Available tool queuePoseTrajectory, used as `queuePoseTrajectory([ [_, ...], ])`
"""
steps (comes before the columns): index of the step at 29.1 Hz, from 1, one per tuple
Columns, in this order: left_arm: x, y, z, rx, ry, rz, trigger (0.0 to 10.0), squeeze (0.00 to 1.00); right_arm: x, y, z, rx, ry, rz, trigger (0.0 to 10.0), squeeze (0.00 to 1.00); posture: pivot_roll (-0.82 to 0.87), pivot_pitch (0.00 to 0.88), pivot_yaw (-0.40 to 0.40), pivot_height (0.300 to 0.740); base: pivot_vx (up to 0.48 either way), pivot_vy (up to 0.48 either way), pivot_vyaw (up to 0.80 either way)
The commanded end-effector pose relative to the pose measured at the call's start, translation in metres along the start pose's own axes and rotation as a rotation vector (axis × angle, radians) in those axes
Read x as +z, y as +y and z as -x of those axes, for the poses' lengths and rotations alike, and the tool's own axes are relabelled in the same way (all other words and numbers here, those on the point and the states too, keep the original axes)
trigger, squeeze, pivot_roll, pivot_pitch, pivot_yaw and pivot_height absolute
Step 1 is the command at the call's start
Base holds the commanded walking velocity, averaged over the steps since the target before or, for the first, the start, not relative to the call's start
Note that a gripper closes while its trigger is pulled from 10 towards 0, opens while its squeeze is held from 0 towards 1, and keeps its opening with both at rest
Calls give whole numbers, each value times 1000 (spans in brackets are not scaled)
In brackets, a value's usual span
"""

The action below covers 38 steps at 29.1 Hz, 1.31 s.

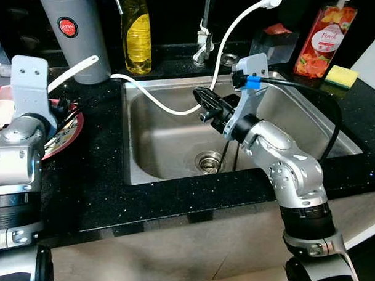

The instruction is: Kitchen organization

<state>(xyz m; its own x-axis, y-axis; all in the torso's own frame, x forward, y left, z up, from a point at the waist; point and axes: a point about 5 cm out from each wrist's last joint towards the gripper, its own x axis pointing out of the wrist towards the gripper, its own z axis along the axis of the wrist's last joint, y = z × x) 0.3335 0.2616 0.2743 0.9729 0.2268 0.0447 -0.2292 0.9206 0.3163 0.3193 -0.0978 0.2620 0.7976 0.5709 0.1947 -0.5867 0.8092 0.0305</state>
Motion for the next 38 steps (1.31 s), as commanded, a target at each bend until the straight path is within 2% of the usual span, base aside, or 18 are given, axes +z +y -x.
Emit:
queuePoseTrajectory([
  [1, 20, 4, 2, 24, -97, -58, 10000, 0, -3, -1, 1, -6, 11, -4, 10000, 0, 88, 5, -31, 740, 0, 0, 0],
  [4, 29, 0, 2, -9, -117, -63, 10000, 0, -3, 0, 1, -5, 11, -6, 10000, 0, 91, 6, -26, 740, 0, 0, 0],
  [8, 29, -4, 1, -37, -109, -53, 10000, 0, -4, -1, 2, -13, 9, -8, 10000, 0, 91, 6, -25, 740, 0, 0, 0],
  [11, 16, -4, -11, -16, -31, -119, 10000, 0, -3, -1, 2, -17, 5, -11, 10000, 0, 92, 11, -24, 740, 0, 0, 0],
  [12, 16, -4, -11, -16, -31, -119, 10000, 0, -3, -1, 2, -17, 5, -11, 10000, 0, 92, 11, -24, 740, 0, 0, 0],
  [14, 8, -4, -17, 2, 13, -205, 10000, 0, -3, -1, 1, -15, 5, -12, 10000, 0, 91, 13, -25, 740, 0, 0, 0],
  [16, 3, -10, -25, -30, 38, -190, 10000, 0, -2, -1, 1, -13, 4, -14, 10000, 0, 92, 14, -29, 740, 0, 0, 0],
  [20, -2, -13, -35, -14, 44, -201, 10000, 0, -2, 0, 0, -12, 3, -15, 10000, 0, 91, 14, -26, 740, 0, 0, 0],
  [24, -2, -8, -41, 46, 24, -260, 10000, 0, -2, 0, 0, -12, -1, -16, 10000, 0, 86, 13, -25, 740, 0, 0, 0],
  [26, 2, -3, -46, 83, -11, -343, 10000, 0, -1, 0, 0, -14, -1, -16, 10000, 0, 81, 15, -24, 740, 0, 0, 0],
  [27, 2, -3, -46, 83, -11, -343, 10000, 0, -1, 0, 0, -14, -1, -16, 10000, 0, 81, 15, -24, 740, 0, 0, 0],
  [29, 4, 0, -49, 116, -41, -410, 10000, 0, -2, 0, 1, -17, 0, -15, 10000, 0, 79, 16, -23, 740, 0, 0, 0],
  [31, 6, 5, -52, 149, -57, -438, 10000, 0, -2, 0, 1, -18, 0, -16, 10000, 0, 77, 18, -22, 740, 0, 0, 0],
  [34, 5, 9, -53, 176, -59, -427, 10000, 0, -2, 0, 2, -19, 0, -16, 10000, 0, 77, 18, -23, 740, 0, 0, 0],
  [38, -5, 21, -55, 238, -9, -375, 10000, 0, -2, 0, 1, -18, 2, -17, 10000, 0, 80, 20, -25, 740, 0, 0, 0],
])
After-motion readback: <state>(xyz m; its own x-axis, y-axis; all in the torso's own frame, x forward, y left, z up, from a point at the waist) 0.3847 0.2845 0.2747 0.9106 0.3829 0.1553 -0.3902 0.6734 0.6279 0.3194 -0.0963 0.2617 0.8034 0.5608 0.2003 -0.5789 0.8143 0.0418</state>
